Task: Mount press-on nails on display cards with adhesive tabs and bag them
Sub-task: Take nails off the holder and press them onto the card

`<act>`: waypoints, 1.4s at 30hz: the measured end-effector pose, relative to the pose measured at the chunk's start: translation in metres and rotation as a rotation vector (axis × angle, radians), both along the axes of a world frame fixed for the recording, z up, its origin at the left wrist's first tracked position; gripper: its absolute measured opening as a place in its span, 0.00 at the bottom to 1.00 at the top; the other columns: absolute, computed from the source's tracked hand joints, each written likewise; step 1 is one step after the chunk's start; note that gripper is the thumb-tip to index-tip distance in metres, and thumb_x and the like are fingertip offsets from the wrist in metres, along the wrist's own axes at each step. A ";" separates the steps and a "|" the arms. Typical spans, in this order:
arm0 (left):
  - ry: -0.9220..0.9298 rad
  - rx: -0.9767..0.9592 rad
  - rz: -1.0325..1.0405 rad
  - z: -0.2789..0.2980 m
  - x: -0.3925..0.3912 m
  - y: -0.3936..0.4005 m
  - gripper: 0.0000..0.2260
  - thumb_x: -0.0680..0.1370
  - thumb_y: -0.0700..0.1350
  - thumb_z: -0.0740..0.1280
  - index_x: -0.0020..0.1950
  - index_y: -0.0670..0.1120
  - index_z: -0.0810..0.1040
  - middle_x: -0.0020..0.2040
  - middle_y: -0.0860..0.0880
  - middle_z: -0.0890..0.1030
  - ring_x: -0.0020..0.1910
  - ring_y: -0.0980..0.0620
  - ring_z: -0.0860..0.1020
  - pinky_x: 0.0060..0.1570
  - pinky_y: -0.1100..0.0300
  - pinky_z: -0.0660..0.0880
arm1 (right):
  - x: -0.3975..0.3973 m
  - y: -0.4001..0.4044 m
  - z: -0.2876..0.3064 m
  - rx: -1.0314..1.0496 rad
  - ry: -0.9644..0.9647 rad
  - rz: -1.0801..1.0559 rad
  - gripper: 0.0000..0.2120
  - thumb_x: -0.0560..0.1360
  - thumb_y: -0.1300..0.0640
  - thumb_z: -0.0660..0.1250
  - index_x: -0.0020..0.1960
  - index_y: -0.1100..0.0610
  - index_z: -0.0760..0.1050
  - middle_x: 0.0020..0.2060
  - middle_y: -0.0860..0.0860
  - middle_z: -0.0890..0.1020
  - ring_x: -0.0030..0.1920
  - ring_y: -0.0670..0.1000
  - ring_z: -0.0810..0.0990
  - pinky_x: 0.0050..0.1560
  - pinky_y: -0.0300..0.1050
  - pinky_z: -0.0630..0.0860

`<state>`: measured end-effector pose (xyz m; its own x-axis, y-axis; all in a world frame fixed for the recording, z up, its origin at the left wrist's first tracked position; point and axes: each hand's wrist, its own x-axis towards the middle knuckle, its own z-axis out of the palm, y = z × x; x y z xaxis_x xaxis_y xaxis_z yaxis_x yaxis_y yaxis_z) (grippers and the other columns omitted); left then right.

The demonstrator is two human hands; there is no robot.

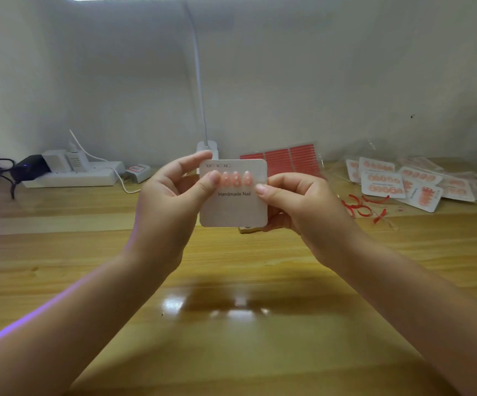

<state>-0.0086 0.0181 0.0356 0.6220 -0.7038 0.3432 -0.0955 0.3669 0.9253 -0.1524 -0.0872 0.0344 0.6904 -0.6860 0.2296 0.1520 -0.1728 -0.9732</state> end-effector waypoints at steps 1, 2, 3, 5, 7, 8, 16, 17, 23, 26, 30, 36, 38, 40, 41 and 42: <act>0.013 -0.001 -0.011 -0.001 0.000 0.000 0.17 0.72 0.43 0.71 0.60 0.48 0.79 0.47 0.47 0.86 0.50 0.49 0.84 0.47 0.59 0.79 | 0.000 -0.003 -0.001 0.007 0.018 0.007 0.07 0.77 0.61 0.67 0.46 0.64 0.80 0.39 0.59 0.83 0.38 0.53 0.81 0.37 0.44 0.79; 0.016 -0.005 -0.020 -0.002 0.000 -0.001 0.16 0.71 0.44 0.72 0.59 0.48 0.79 0.47 0.47 0.86 0.49 0.49 0.84 0.46 0.60 0.80 | 0.000 -0.006 -0.003 0.016 0.029 0.016 0.09 0.76 0.59 0.68 0.47 0.66 0.80 0.40 0.60 0.83 0.40 0.55 0.82 0.41 0.47 0.80; 0.015 -0.007 -0.030 -0.003 -0.001 -0.001 0.15 0.71 0.43 0.71 0.58 0.48 0.80 0.47 0.47 0.86 0.49 0.49 0.84 0.45 0.60 0.80 | -0.001 -0.008 -0.004 0.030 0.030 0.030 0.11 0.75 0.57 0.69 0.48 0.67 0.80 0.42 0.61 0.84 0.42 0.56 0.82 0.44 0.51 0.80; 0.003 -0.001 -0.043 -0.005 -0.002 -0.001 0.14 0.72 0.42 0.71 0.57 0.49 0.80 0.46 0.46 0.86 0.48 0.49 0.84 0.44 0.60 0.80 | -0.001 -0.010 -0.005 0.069 0.012 0.068 0.14 0.74 0.54 0.70 0.49 0.66 0.80 0.43 0.59 0.84 0.43 0.56 0.83 0.44 0.49 0.80; -0.019 0.001 -0.058 -0.007 -0.004 -0.001 0.13 0.72 0.41 0.71 0.55 0.49 0.80 0.44 0.46 0.86 0.47 0.49 0.84 0.44 0.60 0.80 | 0.000 -0.010 -0.006 0.078 -0.005 0.089 0.11 0.74 0.54 0.70 0.49 0.61 0.82 0.44 0.57 0.85 0.45 0.55 0.84 0.45 0.49 0.82; -0.040 0.004 -0.064 -0.008 -0.005 -0.002 0.12 0.72 0.41 0.71 0.55 0.50 0.81 0.44 0.46 0.86 0.46 0.50 0.84 0.43 0.60 0.80 | 0.000 -0.010 -0.008 0.071 -0.009 0.088 0.09 0.74 0.54 0.69 0.48 0.58 0.83 0.45 0.57 0.86 0.46 0.56 0.85 0.48 0.52 0.82; -0.069 0.004 -0.092 -0.015 -0.007 -0.003 0.11 0.70 0.43 0.72 0.52 0.49 0.81 0.43 0.47 0.86 0.44 0.51 0.84 0.41 0.62 0.79 | 0.003 -0.008 -0.018 -0.068 -0.048 -0.037 0.07 0.73 0.55 0.71 0.47 0.58 0.83 0.43 0.56 0.86 0.46 0.55 0.85 0.48 0.53 0.82; -0.067 0.011 -0.091 -0.017 -0.006 -0.004 0.11 0.70 0.43 0.72 0.52 0.49 0.80 0.43 0.48 0.86 0.44 0.51 0.84 0.41 0.62 0.79 | 0.004 -0.008 -0.019 -0.055 -0.049 -0.049 0.07 0.74 0.56 0.71 0.47 0.59 0.83 0.43 0.56 0.86 0.47 0.56 0.85 0.50 0.56 0.82; -0.063 0.050 -0.049 -0.020 -0.002 -0.006 0.09 0.74 0.39 0.71 0.53 0.48 0.80 0.43 0.49 0.86 0.45 0.52 0.85 0.41 0.62 0.79 | 0.004 -0.009 -0.018 0.057 -0.059 0.049 0.14 0.72 0.53 0.69 0.48 0.64 0.82 0.47 0.62 0.84 0.48 0.60 0.83 0.55 0.61 0.78; -0.074 0.052 -0.040 -0.021 -0.001 -0.006 0.09 0.74 0.39 0.71 0.53 0.48 0.80 0.44 0.48 0.86 0.45 0.51 0.85 0.42 0.61 0.80 | 0.004 -0.011 -0.020 0.057 -0.066 0.062 0.14 0.73 0.54 0.68 0.49 0.65 0.82 0.48 0.65 0.83 0.48 0.62 0.83 0.54 0.62 0.78; -0.099 0.054 -0.036 -0.024 -0.003 -0.007 0.08 0.75 0.37 0.71 0.51 0.47 0.80 0.41 0.49 0.86 0.42 0.54 0.84 0.39 0.63 0.78 | 0.006 -0.012 -0.026 -0.045 -0.034 -0.017 0.05 0.76 0.60 0.69 0.49 0.57 0.83 0.44 0.55 0.86 0.47 0.55 0.85 0.48 0.51 0.82; -0.215 0.136 0.041 -0.031 0.004 -0.011 0.08 0.73 0.38 0.73 0.48 0.50 0.80 0.39 0.56 0.83 0.36 0.60 0.78 0.36 0.67 0.74 | 0.005 -0.012 -0.029 -0.097 0.038 -0.031 0.04 0.76 0.60 0.69 0.46 0.55 0.83 0.40 0.51 0.87 0.43 0.49 0.85 0.42 0.43 0.82; -0.272 0.177 0.085 -0.034 0.008 -0.011 0.09 0.72 0.41 0.75 0.48 0.52 0.80 0.38 0.58 0.82 0.34 0.62 0.76 0.35 0.69 0.73 | 0.006 -0.014 -0.032 -0.145 0.130 -0.073 0.07 0.76 0.55 0.70 0.45 0.57 0.84 0.37 0.51 0.86 0.39 0.50 0.84 0.41 0.49 0.80; -0.288 0.221 0.111 -0.038 0.011 -0.011 0.09 0.71 0.43 0.74 0.49 0.53 0.81 0.39 0.56 0.82 0.34 0.62 0.77 0.35 0.69 0.73 | 0.006 -0.017 -0.036 -0.336 0.277 -0.157 0.16 0.74 0.44 0.69 0.46 0.58 0.83 0.34 0.47 0.82 0.35 0.45 0.79 0.37 0.43 0.74; -0.303 0.257 0.113 -0.039 0.013 -0.012 0.09 0.72 0.42 0.73 0.49 0.54 0.81 0.40 0.55 0.82 0.34 0.62 0.77 0.35 0.69 0.73 | 0.005 -0.019 -0.038 -0.428 0.340 -0.209 0.22 0.73 0.39 0.67 0.50 0.57 0.82 0.35 0.45 0.80 0.35 0.43 0.77 0.38 0.39 0.71; -0.333 0.305 0.111 -0.041 0.014 -0.013 0.09 0.73 0.41 0.72 0.49 0.54 0.81 0.41 0.54 0.82 0.34 0.63 0.77 0.35 0.70 0.73 | 0.003 -0.021 -0.038 -0.494 0.372 -0.258 0.27 0.71 0.35 0.64 0.55 0.56 0.81 0.37 0.43 0.79 0.37 0.41 0.76 0.40 0.38 0.71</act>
<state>0.0051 0.0051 -0.0051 0.5900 -0.7393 0.3245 -0.4293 0.0532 0.9016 -0.1493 -0.1085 -0.0038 0.6124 -0.7149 0.3376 -0.2841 -0.5974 -0.7499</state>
